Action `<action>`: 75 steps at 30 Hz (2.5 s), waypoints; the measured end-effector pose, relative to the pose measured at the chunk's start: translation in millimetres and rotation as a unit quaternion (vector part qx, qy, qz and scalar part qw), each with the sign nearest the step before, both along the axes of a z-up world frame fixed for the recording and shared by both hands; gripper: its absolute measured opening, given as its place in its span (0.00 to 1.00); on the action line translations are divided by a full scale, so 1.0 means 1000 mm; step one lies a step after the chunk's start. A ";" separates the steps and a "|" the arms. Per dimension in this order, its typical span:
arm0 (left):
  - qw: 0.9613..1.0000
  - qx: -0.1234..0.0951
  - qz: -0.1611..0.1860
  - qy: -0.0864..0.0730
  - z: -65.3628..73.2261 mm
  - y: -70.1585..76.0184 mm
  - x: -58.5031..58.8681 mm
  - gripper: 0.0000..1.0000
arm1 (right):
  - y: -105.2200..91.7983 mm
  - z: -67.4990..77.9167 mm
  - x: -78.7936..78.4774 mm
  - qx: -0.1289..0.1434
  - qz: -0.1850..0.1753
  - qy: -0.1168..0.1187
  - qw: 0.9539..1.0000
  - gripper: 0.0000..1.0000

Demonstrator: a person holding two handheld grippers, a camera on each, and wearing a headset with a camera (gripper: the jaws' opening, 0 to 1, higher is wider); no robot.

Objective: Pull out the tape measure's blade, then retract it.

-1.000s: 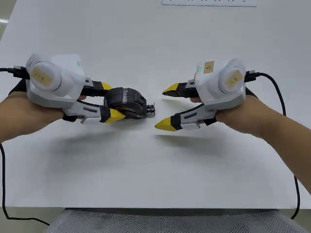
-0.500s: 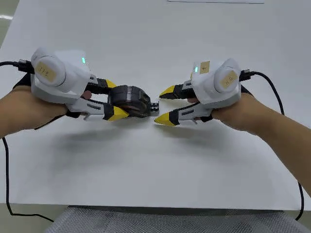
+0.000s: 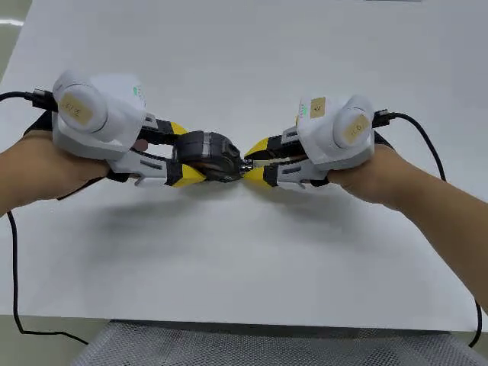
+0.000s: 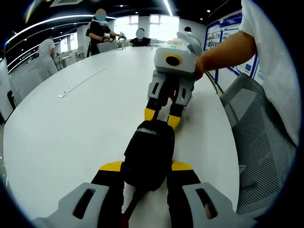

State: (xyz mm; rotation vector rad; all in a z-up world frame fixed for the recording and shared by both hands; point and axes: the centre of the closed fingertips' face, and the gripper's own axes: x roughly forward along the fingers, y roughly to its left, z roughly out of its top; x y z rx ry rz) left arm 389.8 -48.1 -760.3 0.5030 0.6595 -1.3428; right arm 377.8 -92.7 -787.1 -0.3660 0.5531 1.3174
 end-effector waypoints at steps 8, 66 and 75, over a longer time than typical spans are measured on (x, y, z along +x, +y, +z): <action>1.000 0.000 -0.002 0.000 0.000 0.000 0.000 0.30 | 0.001 -0.001 0.000 0.001 0.011 -0.010 1.000 0.14; 0.999 0.029 -0.041 -0.004 -0.002 -0.002 -0.001 0.26 | -0.026 0.000 0.001 -0.013 0.004 -0.030 0.999 0.10; 0.999 0.029 -0.040 -0.004 -0.002 -0.002 0.000 0.26 | -0.037 0.000 0.000 -0.018 -0.001 -0.031 0.999 0.10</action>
